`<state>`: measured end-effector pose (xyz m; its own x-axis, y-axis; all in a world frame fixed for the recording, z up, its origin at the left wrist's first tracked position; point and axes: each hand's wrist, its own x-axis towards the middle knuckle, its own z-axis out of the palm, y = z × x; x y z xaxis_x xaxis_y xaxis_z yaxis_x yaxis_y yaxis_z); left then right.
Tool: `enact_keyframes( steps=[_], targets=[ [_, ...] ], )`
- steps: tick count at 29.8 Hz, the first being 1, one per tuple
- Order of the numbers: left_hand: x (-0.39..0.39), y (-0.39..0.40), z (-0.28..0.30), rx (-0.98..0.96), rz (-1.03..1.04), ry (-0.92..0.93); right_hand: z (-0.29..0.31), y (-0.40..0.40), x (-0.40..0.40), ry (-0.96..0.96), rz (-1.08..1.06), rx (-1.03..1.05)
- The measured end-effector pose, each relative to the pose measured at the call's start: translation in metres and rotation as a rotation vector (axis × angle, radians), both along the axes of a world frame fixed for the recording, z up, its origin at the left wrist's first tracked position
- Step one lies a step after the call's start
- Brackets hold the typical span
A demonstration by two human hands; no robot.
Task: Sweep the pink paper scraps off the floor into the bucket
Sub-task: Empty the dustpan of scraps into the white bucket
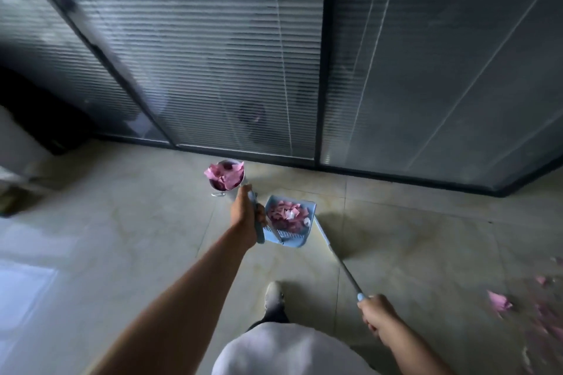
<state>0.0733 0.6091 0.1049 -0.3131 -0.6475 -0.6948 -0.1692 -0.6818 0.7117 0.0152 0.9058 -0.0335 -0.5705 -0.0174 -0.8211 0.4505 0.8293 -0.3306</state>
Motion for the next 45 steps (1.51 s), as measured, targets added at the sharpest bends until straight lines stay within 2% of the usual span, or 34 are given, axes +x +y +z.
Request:
enact_keyframes(
  steps=[3, 9, 15, 18, 23, 27, 36, 45],
  targets=[
    [0.015, -0.020, 0.011, -0.054, 0.002, -0.008, -0.003, -0.034, 0.008, 0.040, 0.034, 0.001],
    [0.049, -0.064, 0.025, -0.203, -0.009, -0.004, -0.005, -0.100, 0.009, 0.049, -0.045, -0.067],
    [0.071, -0.076, 0.023, -0.364, -0.116, -0.038, -0.014, -0.116, 0.017, 0.035, -0.084, -0.059],
    [0.076, -0.081, 0.015, -0.472, -0.179, -0.124, -0.013, -0.115, 0.019, 0.042, -0.074, -0.051],
    [0.077, -0.088, 0.010, -0.718, -0.331, -0.367, -0.008, -0.113, 0.014, 0.008, -0.058, -0.051],
    [0.070, -0.093, 0.005, -0.832, -0.438, -0.483, -0.001, -0.109, 0.005, 0.012, -0.061, -0.052],
    [0.062, -0.095, -0.018, -0.885, -0.691, -0.641, 0.003, -0.093, -0.003, -0.003, -0.025, -0.021],
    [0.057, -0.094, -0.034, -0.907, -0.828, -0.722, 0.003, -0.087, -0.007, -0.006, -0.005, -0.014]
  ],
)
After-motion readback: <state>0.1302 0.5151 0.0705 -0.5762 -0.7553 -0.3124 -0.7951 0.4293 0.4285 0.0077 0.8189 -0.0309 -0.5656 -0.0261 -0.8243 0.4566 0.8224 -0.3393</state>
